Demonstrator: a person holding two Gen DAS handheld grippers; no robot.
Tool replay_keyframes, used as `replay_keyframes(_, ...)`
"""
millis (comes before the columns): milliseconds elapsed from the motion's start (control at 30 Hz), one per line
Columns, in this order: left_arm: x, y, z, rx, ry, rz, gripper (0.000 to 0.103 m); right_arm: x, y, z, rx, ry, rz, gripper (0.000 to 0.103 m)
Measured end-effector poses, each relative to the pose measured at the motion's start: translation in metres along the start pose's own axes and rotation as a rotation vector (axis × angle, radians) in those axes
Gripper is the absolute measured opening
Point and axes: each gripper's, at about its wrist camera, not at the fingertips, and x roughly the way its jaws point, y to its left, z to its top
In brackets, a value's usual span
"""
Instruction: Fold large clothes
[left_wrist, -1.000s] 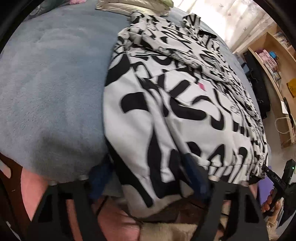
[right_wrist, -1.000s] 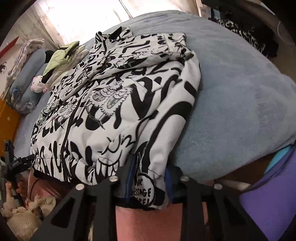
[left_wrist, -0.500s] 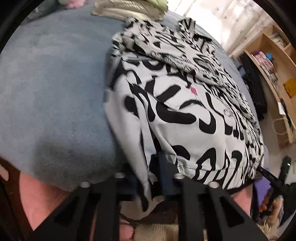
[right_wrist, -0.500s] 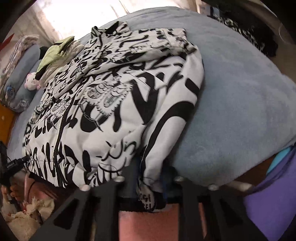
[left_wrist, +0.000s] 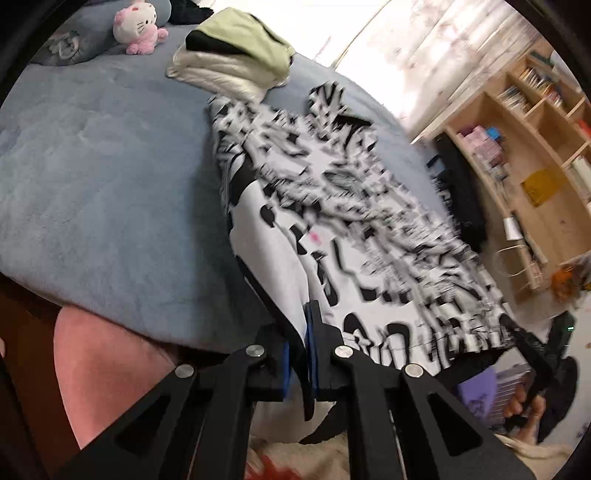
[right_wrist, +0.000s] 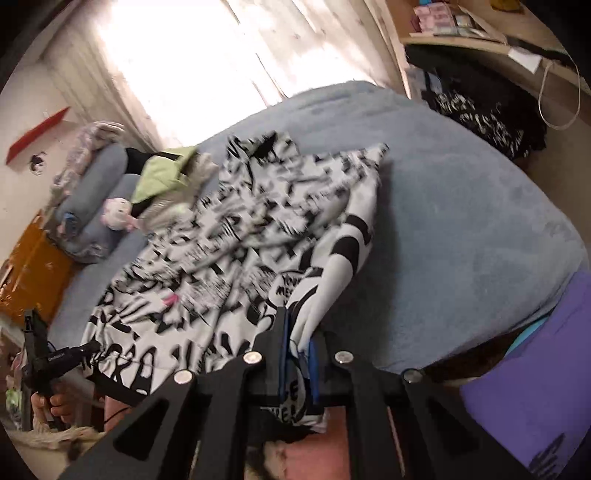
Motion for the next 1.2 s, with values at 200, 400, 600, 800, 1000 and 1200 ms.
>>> replay_keyframes(200,-0.025,0.0,0.03,-0.074,-0.068,-0.105,0.004,-0.014,-0.012,0.03,0.097,-0.059,0.078,0.008)
replay_keyframes(400,-0.011,-0.012,0.094,-0.069,-0.146,-0.126,0.004,0.005,-0.025,0.063,0.19,-0.106,0.088,0.008)
replay_keyframes(600,0.022,-0.024,0.166,-0.051,-0.198,-0.092,0.005,0.043,-0.031,0.123,0.228,-0.135,0.09,0.009)
replay_keyframes(800,0.083,-0.02,0.244,-0.101,-0.195,-0.051,0.012,0.108,-0.031,0.2,0.22,-0.119,0.075,0.015)
replay_keyframes(1000,0.137,-0.003,0.3,-0.173,-0.174,-0.084,0.074,0.171,-0.054,0.253,0.344,-0.111,0.175,0.054)
replay_keyframes(1200,0.188,0.001,0.33,-0.095,-0.147,0.029,0.076,0.221,-0.06,0.262,0.251,-0.056,0.049,0.058)
